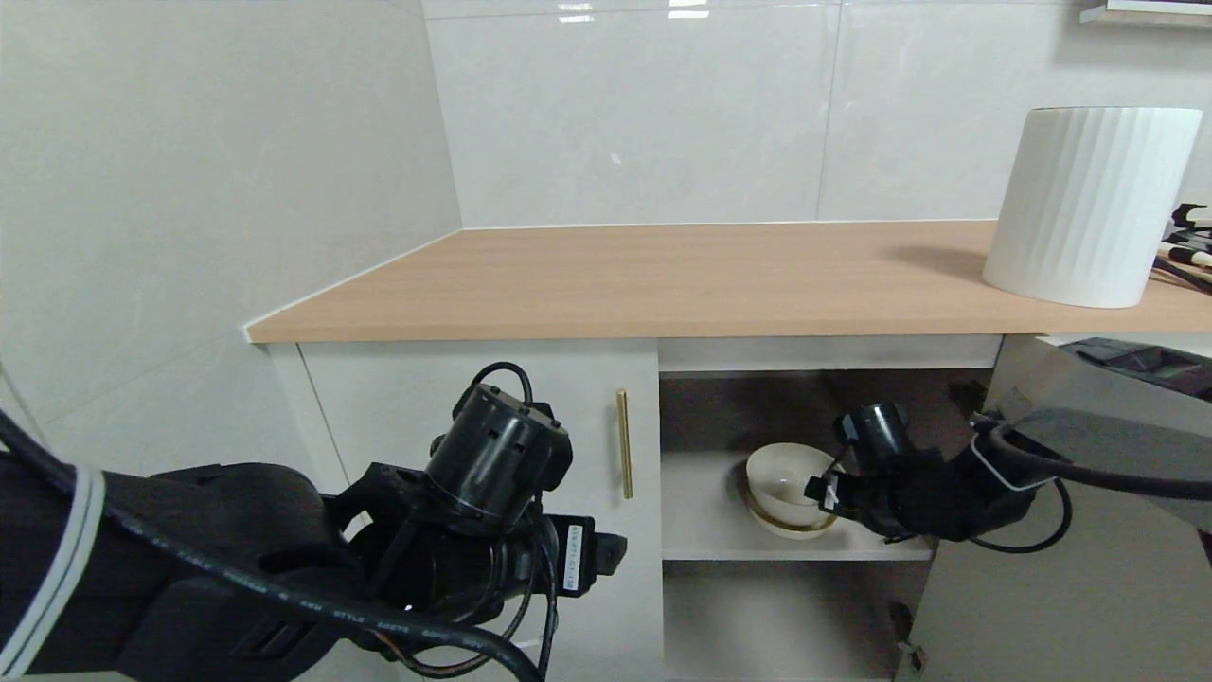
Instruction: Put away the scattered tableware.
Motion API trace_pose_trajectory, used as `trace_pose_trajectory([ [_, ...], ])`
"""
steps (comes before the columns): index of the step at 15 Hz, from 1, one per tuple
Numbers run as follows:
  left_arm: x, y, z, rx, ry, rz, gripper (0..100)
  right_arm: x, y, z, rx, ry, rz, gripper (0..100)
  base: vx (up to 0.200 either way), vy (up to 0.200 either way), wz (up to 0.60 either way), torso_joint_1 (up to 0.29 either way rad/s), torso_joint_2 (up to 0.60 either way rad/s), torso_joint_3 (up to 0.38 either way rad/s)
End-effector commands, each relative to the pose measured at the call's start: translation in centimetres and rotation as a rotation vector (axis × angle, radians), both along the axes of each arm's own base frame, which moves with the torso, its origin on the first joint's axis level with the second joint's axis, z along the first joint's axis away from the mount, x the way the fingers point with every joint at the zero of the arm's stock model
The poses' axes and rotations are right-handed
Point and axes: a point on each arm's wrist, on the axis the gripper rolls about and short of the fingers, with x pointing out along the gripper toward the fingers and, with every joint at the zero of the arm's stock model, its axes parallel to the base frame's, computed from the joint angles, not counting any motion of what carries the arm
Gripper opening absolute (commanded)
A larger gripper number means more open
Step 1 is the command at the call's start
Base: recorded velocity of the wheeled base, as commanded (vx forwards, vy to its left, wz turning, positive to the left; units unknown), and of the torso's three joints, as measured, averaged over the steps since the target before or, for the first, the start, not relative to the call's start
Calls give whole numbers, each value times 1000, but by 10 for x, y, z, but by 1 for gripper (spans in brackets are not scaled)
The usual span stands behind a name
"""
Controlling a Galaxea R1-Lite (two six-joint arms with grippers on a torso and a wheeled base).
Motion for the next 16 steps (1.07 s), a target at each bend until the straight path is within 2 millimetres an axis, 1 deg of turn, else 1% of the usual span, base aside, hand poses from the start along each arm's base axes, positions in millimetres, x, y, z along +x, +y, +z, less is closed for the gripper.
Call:
trace_pose_trajectory([
  [1, -5, 13, 20, -41, -50, 21, 100, -30, 2, 53, 40, -15, 57, 100, 0, 0, 0, 0, 0, 0],
  [3, -12, 28, 34, -57, -89, 33, 100, -51, 4, 85, 54, -16, 94, 100, 0, 0, 0, 0, 0, 0],
  [5, -27, 45, 54, -81, -118, 45, 100, -76, 7, 121, 57, -26, 159, 100, 0, 0, 0, 0, 0, 0],
  [6, -32, 49, 60, -86, -123, 43, 100, -88, 7, 132, 59, -24, 180, 100, 0, 0, 0, 0, 0, 0],
  [7, -41, 56, 68, -98, -137, 44, 100, -107, 6, 145, 56, -4, 208, 100, 0, 0, 0, 0, 0, 0],
  [8, -47, 61, 72, -107, -149, 40, 100, -120, 5, 156, 55, -5, 229, 100, 0, 0, 0, 0, 0, 0],
  [10, -57, 68, 73, -128, -144, 7, 100, -140, 0, 161, 71, 16, 262, 100, 0, 0, 0, 0, 0, 0],
  [11, -61, 72, 73, -133, -144, 7, 100, -148, 1, 158, 68, 31, 281, 100, 0, 0, 0, 0, 0, 0],
  [13, -68, 78, 67, -137, -126, 5, 100, -164, -3, 161, 71, 24, 297, 100, 0, 0, 0, 0, 0, 0],
  [14, -71, 80, 66, -140, -124, 3, 100, -174, -4, 163, 73, 16, 315, 100, 0, 0, 0, 0, 0, 0],
  [16, -72, 80, 64, -137, -115, 0, 100, -187, -6, 164, 83, 9, 338, 100, 0, 0, 0, 0, 0, 0],
])
